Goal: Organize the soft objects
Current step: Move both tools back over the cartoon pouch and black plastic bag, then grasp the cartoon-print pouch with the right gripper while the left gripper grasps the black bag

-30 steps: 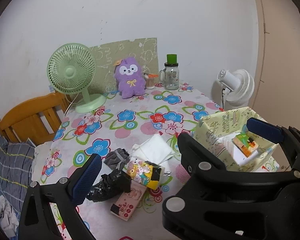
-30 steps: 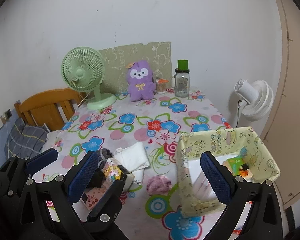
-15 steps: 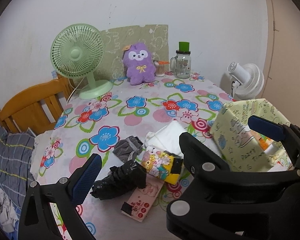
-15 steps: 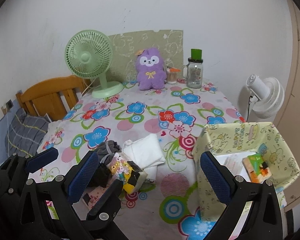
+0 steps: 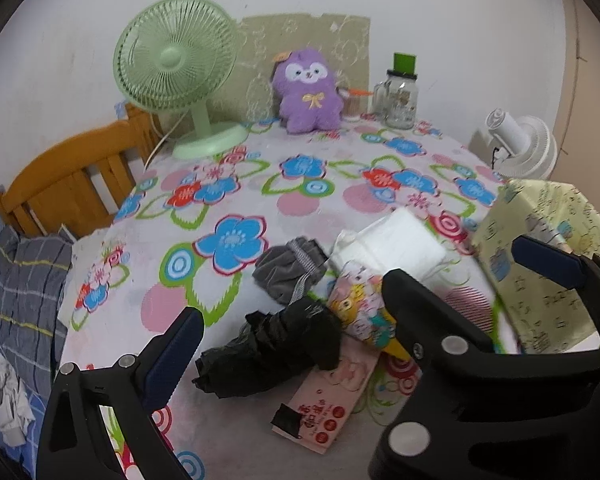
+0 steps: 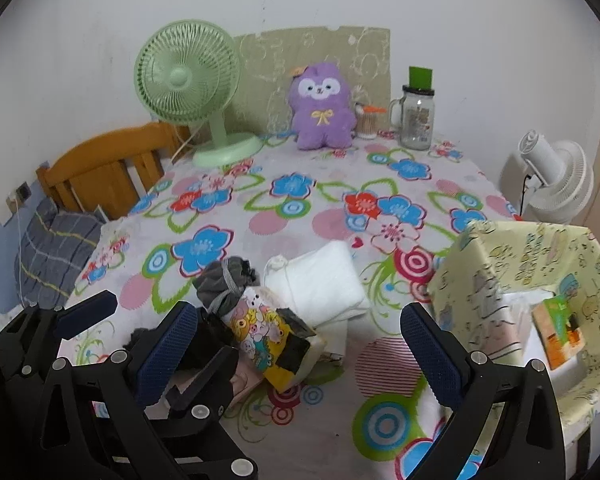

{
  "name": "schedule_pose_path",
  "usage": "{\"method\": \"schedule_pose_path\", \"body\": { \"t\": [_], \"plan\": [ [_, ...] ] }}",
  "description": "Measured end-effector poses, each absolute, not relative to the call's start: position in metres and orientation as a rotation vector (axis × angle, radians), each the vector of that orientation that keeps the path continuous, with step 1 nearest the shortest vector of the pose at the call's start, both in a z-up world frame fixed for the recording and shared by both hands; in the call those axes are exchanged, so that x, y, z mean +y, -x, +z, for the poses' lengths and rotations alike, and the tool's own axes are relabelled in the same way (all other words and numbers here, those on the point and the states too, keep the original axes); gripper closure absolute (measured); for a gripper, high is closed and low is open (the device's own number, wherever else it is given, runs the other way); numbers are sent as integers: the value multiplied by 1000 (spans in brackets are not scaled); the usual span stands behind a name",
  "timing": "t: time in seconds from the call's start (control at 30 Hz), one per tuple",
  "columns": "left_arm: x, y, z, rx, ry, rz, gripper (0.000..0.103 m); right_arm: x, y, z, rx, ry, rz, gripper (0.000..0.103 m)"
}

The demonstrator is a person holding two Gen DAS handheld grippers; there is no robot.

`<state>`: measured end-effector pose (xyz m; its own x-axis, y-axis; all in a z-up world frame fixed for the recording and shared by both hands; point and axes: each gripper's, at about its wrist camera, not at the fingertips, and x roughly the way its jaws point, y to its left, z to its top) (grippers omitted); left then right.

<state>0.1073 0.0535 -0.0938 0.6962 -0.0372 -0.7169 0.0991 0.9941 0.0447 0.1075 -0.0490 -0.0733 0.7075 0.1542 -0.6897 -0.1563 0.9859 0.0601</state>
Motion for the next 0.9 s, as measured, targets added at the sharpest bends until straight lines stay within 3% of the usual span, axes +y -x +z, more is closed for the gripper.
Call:
{"method": "schedule_pose_path", "body": {
  "t": [0.57, 0.77, 0.9],
  "plan": [
    [70, -131, -134, 887, -42, -61, 4, -35, -133, -115, 861, 40, 177, 1],
    [73, -133, -141, 894, -37, -59, 18, -32, -137, -124, 900, 34, 187, 9],
    [70, -130, -142, 883, -57, -62, 25, -31, -137, -128, 921, 22, 204, 22]
  ]
}}
